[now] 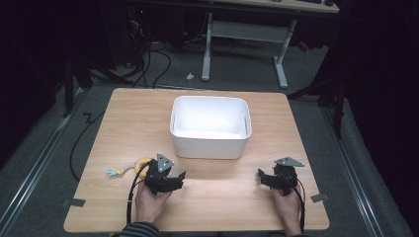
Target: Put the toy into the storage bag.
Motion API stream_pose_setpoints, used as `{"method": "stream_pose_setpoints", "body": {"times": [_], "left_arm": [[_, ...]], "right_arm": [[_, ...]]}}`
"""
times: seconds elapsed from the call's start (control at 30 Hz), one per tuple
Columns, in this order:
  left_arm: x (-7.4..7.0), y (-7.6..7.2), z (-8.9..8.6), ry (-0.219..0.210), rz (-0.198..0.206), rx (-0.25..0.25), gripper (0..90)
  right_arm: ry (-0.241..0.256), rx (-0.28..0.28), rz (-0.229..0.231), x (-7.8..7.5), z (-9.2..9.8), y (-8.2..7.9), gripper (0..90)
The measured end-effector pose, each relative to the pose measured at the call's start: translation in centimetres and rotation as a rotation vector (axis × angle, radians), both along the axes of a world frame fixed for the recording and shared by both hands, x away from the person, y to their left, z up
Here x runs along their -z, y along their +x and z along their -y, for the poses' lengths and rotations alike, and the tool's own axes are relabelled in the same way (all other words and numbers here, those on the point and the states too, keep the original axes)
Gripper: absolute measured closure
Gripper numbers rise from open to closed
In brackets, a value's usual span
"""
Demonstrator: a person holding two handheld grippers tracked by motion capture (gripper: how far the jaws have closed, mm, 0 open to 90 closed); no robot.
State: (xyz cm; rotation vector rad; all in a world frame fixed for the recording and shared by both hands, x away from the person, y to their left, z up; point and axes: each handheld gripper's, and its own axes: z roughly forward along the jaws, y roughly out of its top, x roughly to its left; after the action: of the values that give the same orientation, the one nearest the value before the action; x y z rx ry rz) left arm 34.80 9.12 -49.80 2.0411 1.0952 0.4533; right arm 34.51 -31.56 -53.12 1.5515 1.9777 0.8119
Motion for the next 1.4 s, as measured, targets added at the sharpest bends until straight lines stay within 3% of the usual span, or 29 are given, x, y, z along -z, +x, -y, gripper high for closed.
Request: {"method": "stream_pose_setpoints", "body": {"times": [0.13,0.47,0.6,0.7,0.73,0.9,1.13,1.4], "left_arm": [[-0.5,-0.2,-0.6,-0.029,0.003,-0.001,27.8],[-1.6,-0.5,-2.2,-0.042,0.025,-0.006,30.1],[-1.9,-0.5,-2.9,-0.024,0.034,-0.013,31.1],[-2.1,-0.4,-3.4,-0.025,0.018,-0.028,31.2],[-2.3,-0.2,-3.9,-0.036,-0.012,-0.044,31.9],[-2.7,0.0,-4.9,-0.047,-0.015,-0.072,35.1],[-3.4,0.4,-6.3,-0.004,-0.007,-0.104,36.6],[-3.3,1.1,-7.9,0.004,-0.029,-0.153,38.7]], "right_arm": [[0.000,0.000,0.000,0.0,0.0,0.0,20.8],[0.001,0.000,0.000,0.0,0.0,0.0,20.8],[0.001,0.000,0.000,0.0,0.0,0.0,20.8],[0.000,-0.001,-0.001,0.0,0.0,0.0,20.8],[0.000,-0.001,-0.001,0.0,0.0,0.0,20.8],[-0.002,-0.002,0.000,0.0,0.0,0.0,20.8],[-0.001,-0.003,0.000,0.0,0.0,0.0,20.9],[-0.001,-0.003,0.000,0.0,0.0,0.0,20.9]]}}
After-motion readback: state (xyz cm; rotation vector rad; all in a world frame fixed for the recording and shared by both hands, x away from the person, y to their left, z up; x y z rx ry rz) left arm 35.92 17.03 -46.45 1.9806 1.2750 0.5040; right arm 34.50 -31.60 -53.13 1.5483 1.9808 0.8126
